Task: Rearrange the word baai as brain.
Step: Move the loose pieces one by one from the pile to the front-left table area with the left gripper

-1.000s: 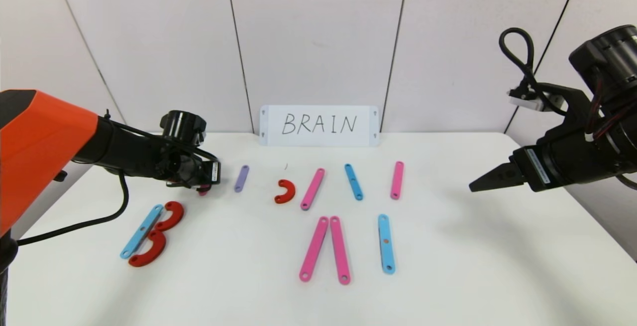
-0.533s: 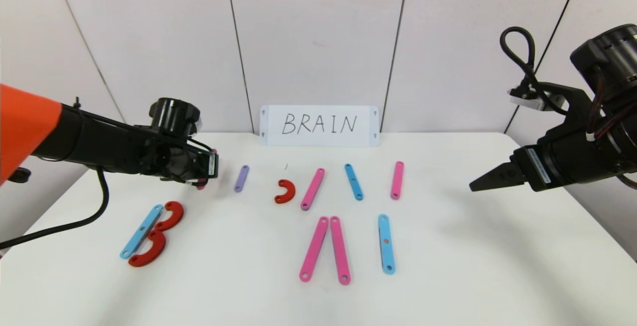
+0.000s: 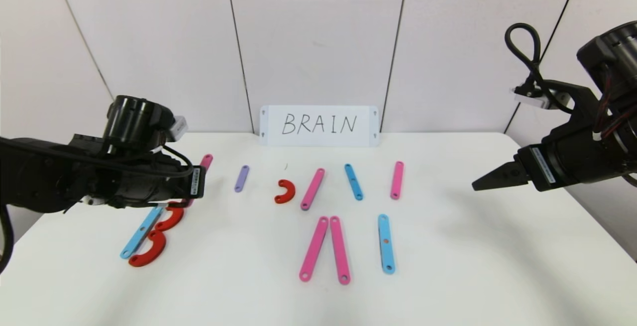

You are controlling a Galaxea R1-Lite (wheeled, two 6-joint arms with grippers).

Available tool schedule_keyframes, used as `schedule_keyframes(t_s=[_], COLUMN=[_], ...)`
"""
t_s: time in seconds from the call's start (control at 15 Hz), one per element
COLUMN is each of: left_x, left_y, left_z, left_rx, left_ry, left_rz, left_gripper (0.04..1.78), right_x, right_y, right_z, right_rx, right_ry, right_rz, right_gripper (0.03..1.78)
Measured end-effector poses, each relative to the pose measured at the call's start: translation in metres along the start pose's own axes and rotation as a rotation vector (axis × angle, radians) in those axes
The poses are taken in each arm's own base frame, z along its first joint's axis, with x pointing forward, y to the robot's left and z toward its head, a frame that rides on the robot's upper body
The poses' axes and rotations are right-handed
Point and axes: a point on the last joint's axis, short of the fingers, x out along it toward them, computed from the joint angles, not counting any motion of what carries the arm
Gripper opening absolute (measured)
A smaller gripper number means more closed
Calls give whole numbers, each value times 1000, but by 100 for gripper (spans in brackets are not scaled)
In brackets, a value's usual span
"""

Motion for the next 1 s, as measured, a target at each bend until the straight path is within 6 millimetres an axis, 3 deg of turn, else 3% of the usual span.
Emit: schedule_keyframes(t_s=[0.33, 1.0], left_x=[-10, 18], left_y=[-7, -22], left_z=[-25, -45], left_rx=[29, 46], left_ry=[44, 94], left_rz=[-32, -58], left_gripper=[27, 27], right_x=[-1, 1], right_y=[2, 1], right_z=[-1, -1], right_rx=[-5, -5], right_ry=[0, 4], right_rz=[4, 3], right_gripper=[174, 174])
